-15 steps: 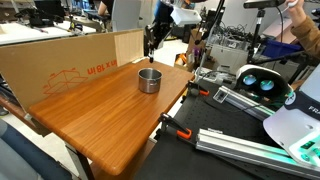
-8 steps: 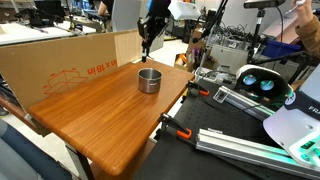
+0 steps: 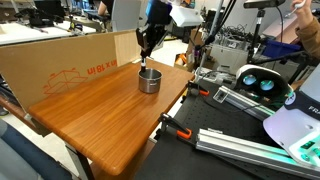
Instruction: Put the marker in the pot
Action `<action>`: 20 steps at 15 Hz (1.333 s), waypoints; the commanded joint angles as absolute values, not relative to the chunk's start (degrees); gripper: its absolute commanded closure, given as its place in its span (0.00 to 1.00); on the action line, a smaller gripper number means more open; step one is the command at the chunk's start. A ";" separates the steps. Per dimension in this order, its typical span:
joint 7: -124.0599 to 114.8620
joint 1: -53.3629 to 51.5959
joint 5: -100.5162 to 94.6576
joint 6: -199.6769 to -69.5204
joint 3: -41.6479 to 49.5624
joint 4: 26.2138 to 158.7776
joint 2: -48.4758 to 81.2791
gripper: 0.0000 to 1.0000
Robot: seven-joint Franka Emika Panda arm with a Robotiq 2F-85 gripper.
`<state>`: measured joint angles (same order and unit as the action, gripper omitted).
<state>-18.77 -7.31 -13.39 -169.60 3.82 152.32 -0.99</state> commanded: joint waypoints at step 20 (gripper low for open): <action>-11.87 -0.49 -4.85 -165.01 3.68 149.51 8.16 0.30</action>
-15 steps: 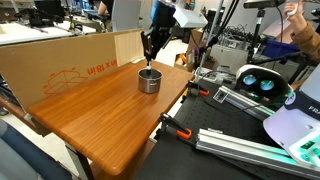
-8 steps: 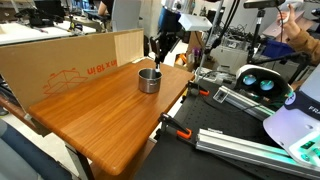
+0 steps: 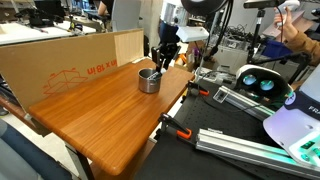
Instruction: Put the marker in the pot
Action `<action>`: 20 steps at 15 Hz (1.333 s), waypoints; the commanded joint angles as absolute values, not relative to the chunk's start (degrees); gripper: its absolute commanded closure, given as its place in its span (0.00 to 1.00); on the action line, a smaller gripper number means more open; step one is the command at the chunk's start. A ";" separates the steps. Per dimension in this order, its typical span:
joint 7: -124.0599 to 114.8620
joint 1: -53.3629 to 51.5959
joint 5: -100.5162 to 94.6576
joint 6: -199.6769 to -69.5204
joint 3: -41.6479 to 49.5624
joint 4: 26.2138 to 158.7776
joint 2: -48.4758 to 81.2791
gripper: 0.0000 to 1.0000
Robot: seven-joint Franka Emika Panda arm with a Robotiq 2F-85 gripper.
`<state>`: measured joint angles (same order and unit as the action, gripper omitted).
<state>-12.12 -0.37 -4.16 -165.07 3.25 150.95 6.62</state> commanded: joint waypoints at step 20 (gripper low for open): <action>-14.16 -1.36 -7.19 -162.88 1.97 148.41 1.33 0.00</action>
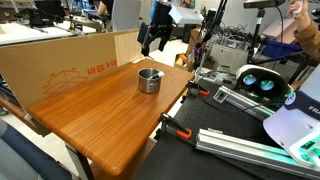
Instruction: Put the marker in the pot
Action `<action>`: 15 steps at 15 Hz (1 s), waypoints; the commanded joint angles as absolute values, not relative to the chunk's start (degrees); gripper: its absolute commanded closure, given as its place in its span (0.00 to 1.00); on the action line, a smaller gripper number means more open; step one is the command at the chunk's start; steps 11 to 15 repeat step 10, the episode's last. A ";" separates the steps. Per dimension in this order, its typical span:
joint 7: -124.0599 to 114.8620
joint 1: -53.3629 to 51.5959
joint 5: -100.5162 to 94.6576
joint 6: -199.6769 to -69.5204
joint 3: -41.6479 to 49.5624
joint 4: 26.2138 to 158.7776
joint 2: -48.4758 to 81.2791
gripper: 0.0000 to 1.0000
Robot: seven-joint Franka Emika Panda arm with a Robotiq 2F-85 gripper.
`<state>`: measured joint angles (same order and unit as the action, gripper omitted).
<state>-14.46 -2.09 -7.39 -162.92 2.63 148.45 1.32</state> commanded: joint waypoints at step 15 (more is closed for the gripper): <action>-14.23 -1.28 -7.23 -160.99 1.39 148.97 0.06 0.00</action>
